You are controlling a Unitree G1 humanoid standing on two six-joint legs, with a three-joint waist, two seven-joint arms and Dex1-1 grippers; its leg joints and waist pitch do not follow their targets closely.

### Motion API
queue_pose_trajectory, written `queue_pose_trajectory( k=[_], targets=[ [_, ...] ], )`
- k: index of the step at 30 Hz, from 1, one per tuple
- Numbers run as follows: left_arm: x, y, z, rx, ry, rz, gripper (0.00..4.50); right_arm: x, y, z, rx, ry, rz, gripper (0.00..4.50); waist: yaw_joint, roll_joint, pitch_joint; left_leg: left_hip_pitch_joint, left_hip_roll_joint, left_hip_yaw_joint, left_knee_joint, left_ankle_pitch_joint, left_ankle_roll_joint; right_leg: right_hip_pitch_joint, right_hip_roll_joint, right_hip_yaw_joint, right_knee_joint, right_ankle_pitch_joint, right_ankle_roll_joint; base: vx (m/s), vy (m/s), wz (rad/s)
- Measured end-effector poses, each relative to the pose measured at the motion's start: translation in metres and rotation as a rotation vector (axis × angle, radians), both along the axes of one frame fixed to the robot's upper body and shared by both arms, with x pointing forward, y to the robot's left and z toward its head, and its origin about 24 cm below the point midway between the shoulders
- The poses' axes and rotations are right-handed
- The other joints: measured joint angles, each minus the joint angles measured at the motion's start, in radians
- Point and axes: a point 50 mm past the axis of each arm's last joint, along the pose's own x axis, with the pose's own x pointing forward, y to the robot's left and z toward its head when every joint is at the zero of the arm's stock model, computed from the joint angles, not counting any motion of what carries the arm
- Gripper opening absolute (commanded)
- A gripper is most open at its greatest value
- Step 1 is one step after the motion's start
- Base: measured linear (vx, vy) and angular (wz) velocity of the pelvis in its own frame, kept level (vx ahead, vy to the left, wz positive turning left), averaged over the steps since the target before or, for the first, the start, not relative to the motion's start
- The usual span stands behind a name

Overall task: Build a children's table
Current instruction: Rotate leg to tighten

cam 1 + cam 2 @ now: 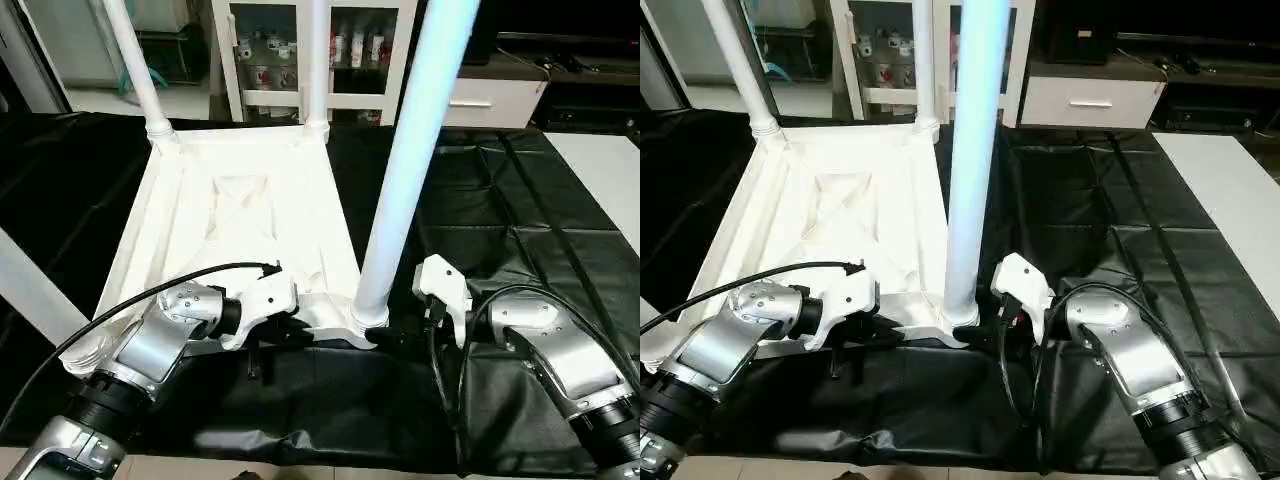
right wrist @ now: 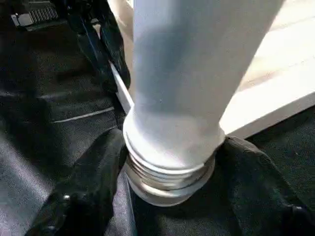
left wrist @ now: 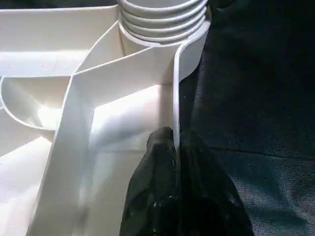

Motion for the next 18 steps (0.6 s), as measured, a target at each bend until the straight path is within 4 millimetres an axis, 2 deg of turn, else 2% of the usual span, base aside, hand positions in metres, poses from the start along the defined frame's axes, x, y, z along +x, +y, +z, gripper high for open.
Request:
queue_pose_trajectory(
  k=[2, 6, 10, 18],
  targets=[
    [0.0001, 0.0003, 0.0001, 0.001, 0.000, 0.001, 0.00, 0.0002, -0.0002, -0.0006, 0.001, 0.001, 0.001, 2.75, -0.001, -0.001, 0.000, 0.000, 0.000, 0.000, 0.000, 0.000, 0.000, 0.000, 0.000, 0.000, 0.000, 0.000, 0.000, 0.000, 0.000, 0.00],
    [0.0003, 0.0018, 0.0004, 0.004, -0.001, 0.004, 0.00, 0.0013, 0.0002, -0.0018, 0.006, 0.005, 0.001, 2.65, -0.003, -0.003, 0.000, 0.001, 0.001, 0.000, 0.000, 0.000, 0.000, 0.000, 0.000, 0.000, 0.001, 0.000, 0.000, 0.000, 0.000, 0.00],
    [0.0004, 0.0034, 0.0009, 0.008, 0.001, 0.006, 0.00, 0.0031, 0.0013, -0.0025, 0.013, 0.006, 0.012, 2.63, -0.005, -0.007, 0.000, 0.001, 0.001, 0.000, 0.000, 0.000, -0.001, -0.001, 0.000, 0.000, 0.002, 0.000, 0.000, 0.000, 0.000, 0.00],
    [0.0001, 0.0062, 0.0009, 0.010, 0.004, 0.014, 0.00, 0.0038, 0.0038, -0.0046, 0.026, -0.006, 0.016, 2.62, -0.008, -0.009, 0.001, 0.003, 0.002, 0.000, 0.000, -0.001, -0.004, -0.001, 0.000, 0.000, 0.004, 0.000, 0.000, 0.000, 0.000, 0.00]
  ],
)
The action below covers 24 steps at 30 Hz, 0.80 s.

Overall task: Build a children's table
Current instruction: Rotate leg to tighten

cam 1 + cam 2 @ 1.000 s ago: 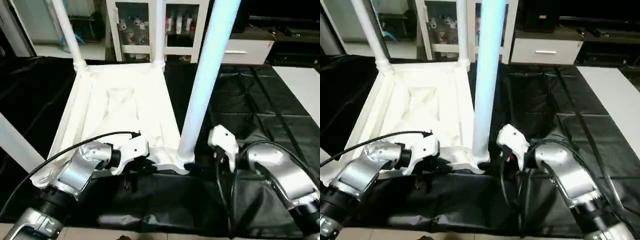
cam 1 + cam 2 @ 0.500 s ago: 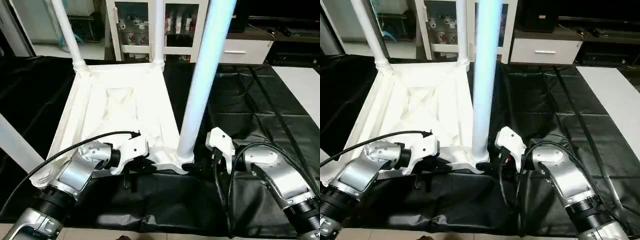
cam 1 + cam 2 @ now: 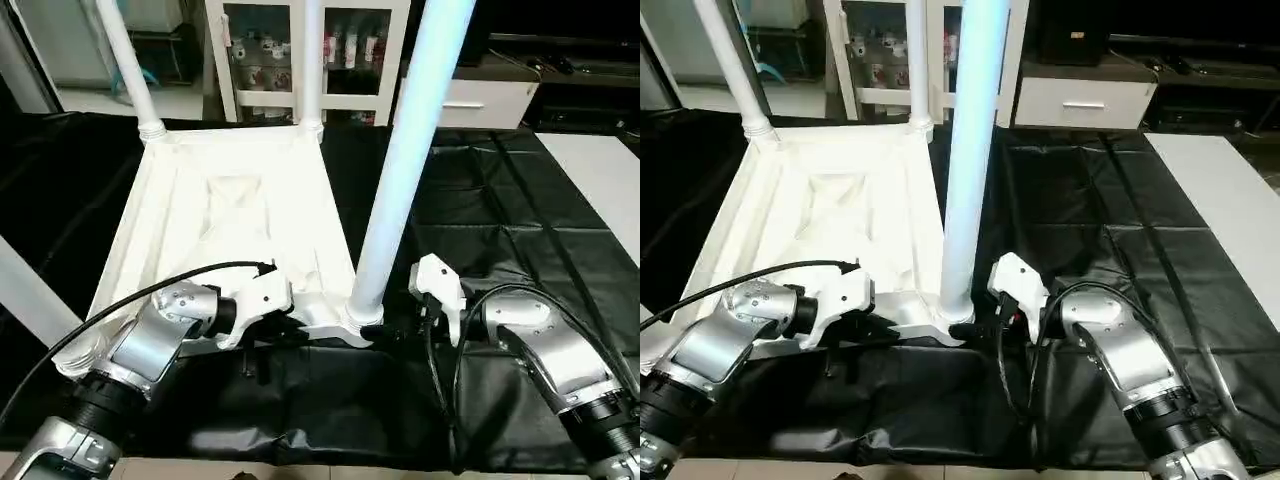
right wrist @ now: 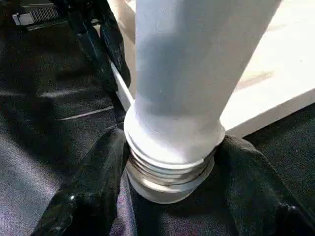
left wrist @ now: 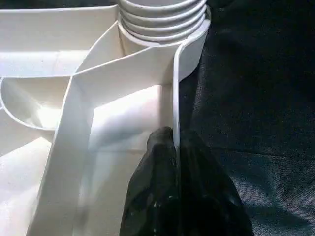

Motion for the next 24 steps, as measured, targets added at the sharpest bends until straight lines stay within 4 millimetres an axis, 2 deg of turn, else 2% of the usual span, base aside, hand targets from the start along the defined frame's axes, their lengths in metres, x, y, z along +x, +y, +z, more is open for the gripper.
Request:
queue_pose_trajectory(
  k=[1, 2, 5, 8, 20, 24],
  targets=[
    [0.000, 0.000, 0.000, 0.001, -0.001, 0.001, 0.00, 0.000, 0.001, 0.000, 0.002, -0.005, 0.001, 2.62, 0.000, -0.001, 0.000, 0.000, 0.000, 0.000, 0.000, 0.000, 0.000, 0.000, 0.000, 0.000, 0.000, 0.000, 0.000, 0.000, 0.000, 0.00],
    [0.000, 0.001, 0.000, 0.002, -0.001, 0.002, 0.00, 0.000, 0.001, 0.000, 0.006, -0.005, 0.001, 3.18, -0.001, -0.001, 0.001, 0.001, 0.000, 0.000, 0.000, -0.001, -0.002, 0.000, 0.000, 0.000, 0.001, 0.000, 0.000, 0.000, 0.000, 0.00],
    [0.000, 0.002, 0.001, 0.002, -0.002, 0.005, 0.00, 0.002, 0.003, -0.002, 0.030, 0.004, -0.014, 3.32, -0.002, -0.002, 0.001, 0.001, 0.001, 0.000, 0.000, -0.001, -0.003, -0.001, 0.000, 0.000, 0.002, 0.000, 0.000, 0.000, 0.000, 0.00],
    [0.000, 0.000, 0.001, -0.002, -0.004, 0.000, 0.00, 0.006, 0.012, 0.003, 0.061, -0.016, -0.012, 3.74, 0.002, -0.002, 0.001, 0.001, 0.000, 0.001, 0.000, -0.001, -0.003, -0.001, 0.000, 0.000, 0.001, 0.000, 0.000, 0.000, 0.000, 0.00],
    [0.000, 0.001, 0.001, 0.003, -0.004, -0.003, 0.00, 0.010, 0.015, 0.006, 0.064, -0.033, 0.003, 3.74, 0.003, -0.002, 0.001, 0.000, 0.001, 0.002, -0.001, -0.001, -0.003, -0.002, 0.000, 0.000, 0.000, 0.000, 0.000, 0.000, 0.000, 0.00],
    [0.000, 0.001, 0.001, 0.003, -0.004, -0.003, 0.00, 0.010, 0.015, 0.006, 0.065, -0.030, 0.015, 3.36, 0.004, -0.002, 0.001, 0.000, 0.001, 0.002, -0.001, -0.001, -0.003, -0.002, 0.000, 0.000, 0.000, 0.000, 0.000, 0.000, 0.000, 0.00]
  ],
)
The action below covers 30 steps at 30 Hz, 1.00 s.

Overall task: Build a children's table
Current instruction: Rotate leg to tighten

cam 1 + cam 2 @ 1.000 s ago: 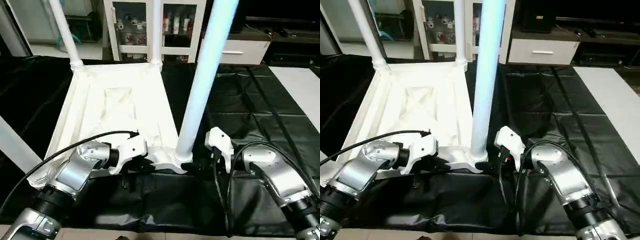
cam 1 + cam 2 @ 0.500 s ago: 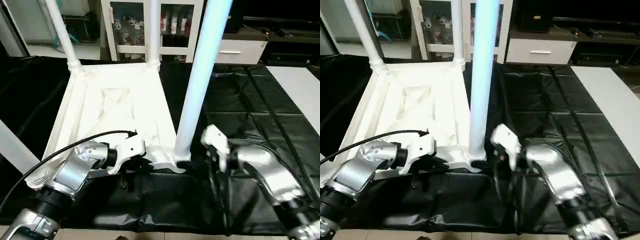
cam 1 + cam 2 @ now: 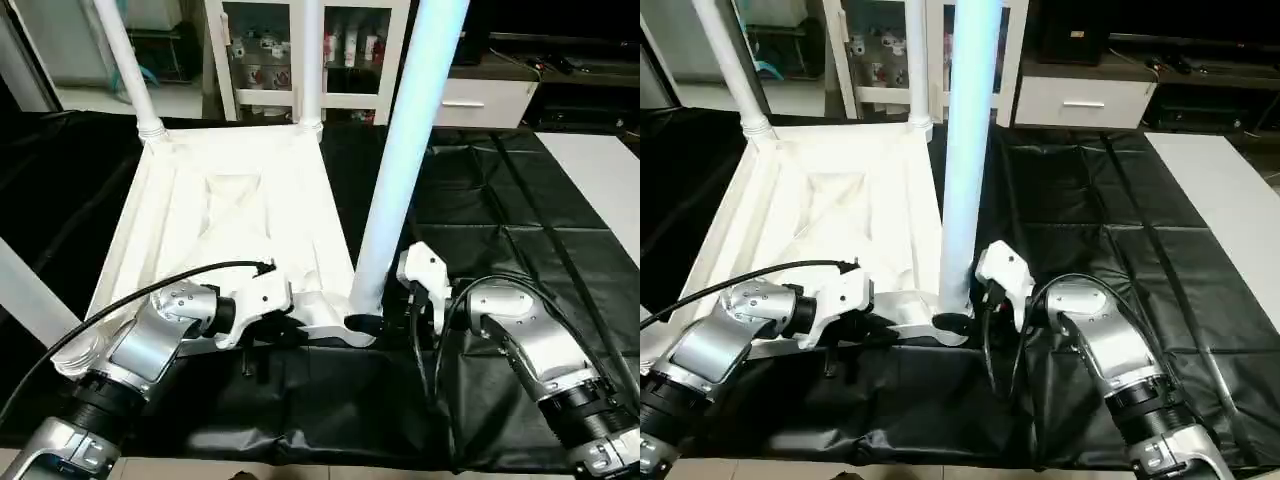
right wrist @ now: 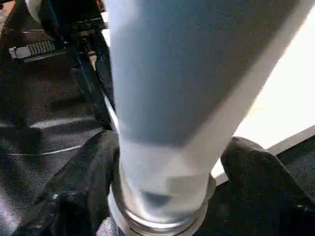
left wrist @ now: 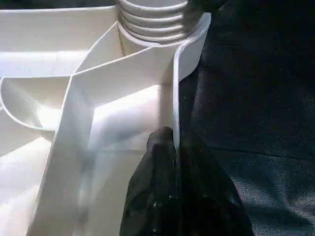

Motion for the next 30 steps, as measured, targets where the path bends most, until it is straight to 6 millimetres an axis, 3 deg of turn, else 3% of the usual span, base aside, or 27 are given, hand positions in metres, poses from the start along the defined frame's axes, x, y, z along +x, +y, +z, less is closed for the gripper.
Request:
queue_pose_trajectory(
  k=[8, 14, 15, 18, 20, 23, 24, 30],
  targets=[
    [0.0005, 0.0001, -0.0001, 0.001, 0.004, -0.003, 0.00, -0.0008, 0.0009, 0.0006, -0.006, 0.000, 0.028, 2.70, 0.000, 0.000, 0.000, 0.000, 0.000, 0.000, 0.000, 0.000, 0.000, 0.000, 0.000, 0.000, 0.000, 0.000, 0.000, 0.000, 0.000, 0.00],
    [0.0016, 0.0006, -0.0003, 0.003, 0.008, -0.001, 0.00, -0.0004, 0.0012, 0.0013, -0.009, -0.013, 0.030, 2.49, 0.000, 0.000, 0.000, 0.000, 0.000, 0.000, 0.000, 0.000, 0.000, 0.000, 0.000, 0.000, 0.000, 0.000, 0.000, 0.000, 0.000, 0.00],
    [0.0016, 0.0006, -0.0003, 0.004, 0.008, 0.000, 0.00, -0.0003, 0.0016, 0.0013, -0.008, -0.015, 0.029, 3.00, -0.001, 0.000, 0.000, 0.000, 0.000, 0.000, 0.000, 0.000, 0.000, 0.000, 0.000, 0.000, 0.000, 0.000, 0.000, 0.000, 0.000, 0.00],
    [0.0018, 0.0010, -0.0005, 0.004, 0.009, 0.002, 0.00, 0.0012, 0.0027, 0.0001, -0.003, 0.007, 0.013, 3.16, -0.001, 0.000, 0.000, 0.001, 0.000, 0.000, 0.000, 0.000, -0.001, 0.000, 0.000, 0.000, 0.001, 0.000, 0.000, 0.000, 0.000, 0.00],
    [0.0019, 0.0009, -0.0004, 0.004, 0.008, 0.000, 0.00, 0.0024, 0.0028, 0.0003, -0.001, 0.025, 0.009, 3.55, 0.000, 0.000, 0.000, 0.000, 0.000, 0.000, 0.000, 0.000, -0.001, 0.000, 0.000, 0.000, 0.000, 0.000, 0.000, 0.000, 0.000, 0.00],
    [0.0018, 0.0008, -0.0003, 0.004, 0.009, -0.004, 0.00, 0.0025, 0.0020, 0.0002, 0.003, 0.042, -0.001, 3.65, 0.001, 0.000, 0.000, 0.000, 0.000, 0.000, -0.001, 0.000, -0.001, 0.000, 0.000, 0.000, 0.000, 0.000, 0.000, 0.000, 0.000, 0.00],
    [0.0018, 0.0007, -0.0002, 0.004, 0.009, -0.004, 0.00, 0.0025, 0.0020, 0.0013, 0.009, 0.047, -0.003, 3.89, 0.002, 0.001, 0.000, 0.000, 0.000, 0.000, -0.001, 0.000, -0.001, 0.000, 0.000, 0.000, 0.000, 0.000, 0.000, 0.000, 0.000, 0.00],
    [0.0021, 0.0003, -0.0002, 0.004, 0.010, -0.009, 0.00, 0.0020, -0.0032, 0.0054, -0.017, 0.030, -0.006, 3.89, 0.003, 0.001, 0.000, 0.000, 0.000, 0.000, -0.002, 0.000, -0.001, 0.000, 0.000, 0.000, -0.001, 0.000, 0.000, 0.000, 0.000, 0.00]
  ],
)
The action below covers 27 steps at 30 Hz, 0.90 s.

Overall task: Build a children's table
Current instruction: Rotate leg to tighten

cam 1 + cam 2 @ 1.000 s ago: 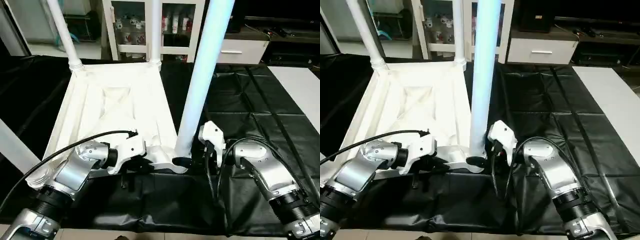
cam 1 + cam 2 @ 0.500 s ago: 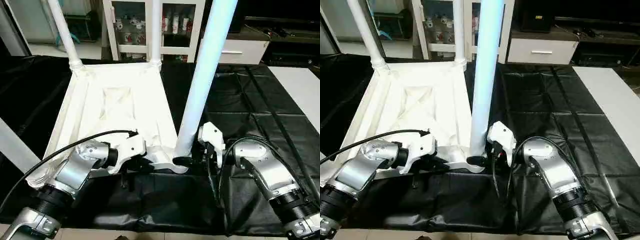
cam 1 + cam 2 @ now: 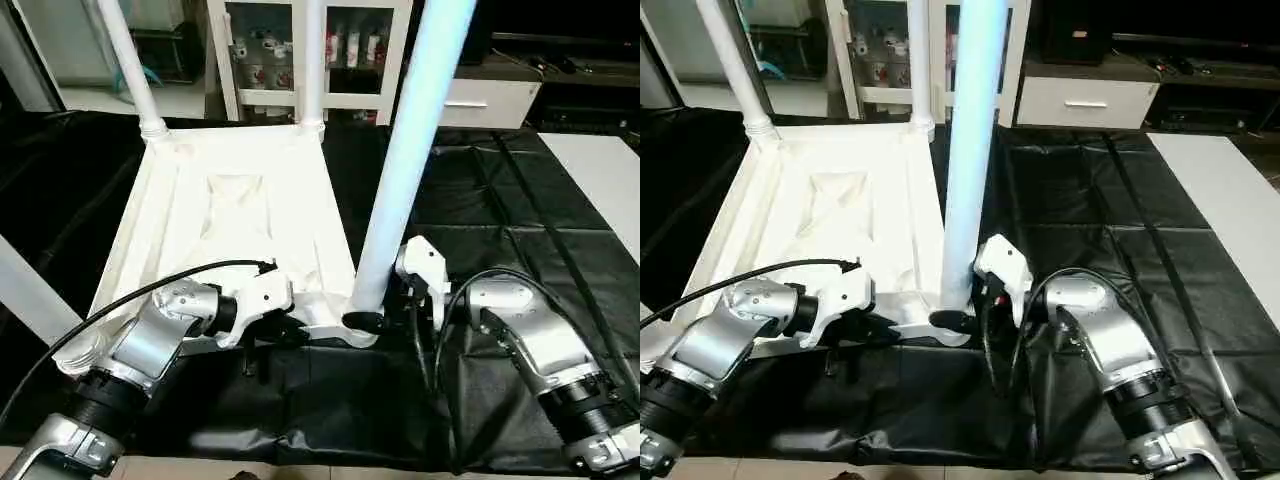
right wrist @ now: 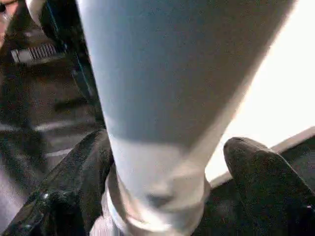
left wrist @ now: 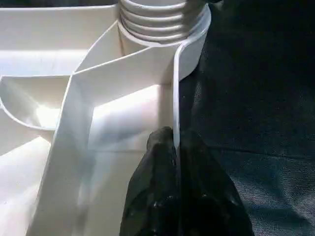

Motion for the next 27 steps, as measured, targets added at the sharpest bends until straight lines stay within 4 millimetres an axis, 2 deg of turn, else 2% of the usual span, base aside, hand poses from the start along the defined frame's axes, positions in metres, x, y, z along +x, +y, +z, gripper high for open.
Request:
queue_pose_trajectory(
  k=[7, 14, 18, 22, 24, 27],
  targets=[
    [-0.0001, 0.0000, 0.0001, 0.000, -0.001, -0.004, 0.00, -0.0064, -0.0007, -0.0084, -0.012, 0.037, 0.016, 3.89, 0.000, 0.000, 0.000, 0.000, 0.000, 0.000, -0.001, 0.000, 0.000, 0.000, 0.000, 0.000, -0.001, 0.000, 0.000, 0.000, 0.000, 0.00],
    [0.0000, 0.0001, 0.0001, 0.001, -0.001, -0.005, 0.00, -0.0061, -0.0006, -0.0084, -0.017, 0.033, 0.014, 3.89, 0.000, 0.000, 0.000, 0.000, 0.000, 0.000, -0.001, 0.000, 0.000, 0.000, 0.000, 0.000, -0.001, 0.000, 0.000, 0.000, 0.000, 0.00],
    [0.0001, 0.0002, 0.0001, 0.001, 0.000, -0.005, 0.00, -0.0062, -0.0004, -0.0084, -0.016, 0.034, 0.016, 3.47, 0.000, 0.000, 0.000, 0.000, 0.000, 0.000, -0.001, 0.000, 0.000, 0.000, 0.000, 0.000, -0.001, 0.000, 0.000, 0.000, 0.000, 0.00],
    [0.0001, 0.0003, 0.0001, 0.001, 0.000, -0.007, 0.00, -0.0064, -0.0008, -0.0084, -0.017, 0.037, 0.023, 3.25, 0.000, 0.000, 0.000, 0.000, 0.000, 0.000, -0.001, 0.000, 0.000, 0.000, 0.000, 0.000, -0.001, 0.000, 0.000, 0.000, 0.000, 0.00],
    [0.0000, 0.0003, 0.0001, 0.001, 0.001, -0.009, 0.00, -0.0065, -0.0011, -0.0083, -0.018, 0.037, 0.025, 2.95, 0.000, 0.000, 0.000, 0.000, 0.000, 0.000, -0.001, 0.000, 0.000, 0.000, 0.000, 0.000, -0.001, 0.000, 0.000, 0.000, 0.000, 0.00],
    [-0.0001, 0.0003, 0.0002, 0.001, 0.002, -0.012, 0.00, -0.0066, -0.0010, -0.0083, -0.018, 0.038, 0.028, 2.79, 0.001, 0.000, 0.000, 0.000, 0.000, 0.000, -0.002, 0.000, 0.000, 0.000, 0.000, 0.000, -0.002, 0.000, 0.000, 0.000, 0.000, 0.00]
  ],
)
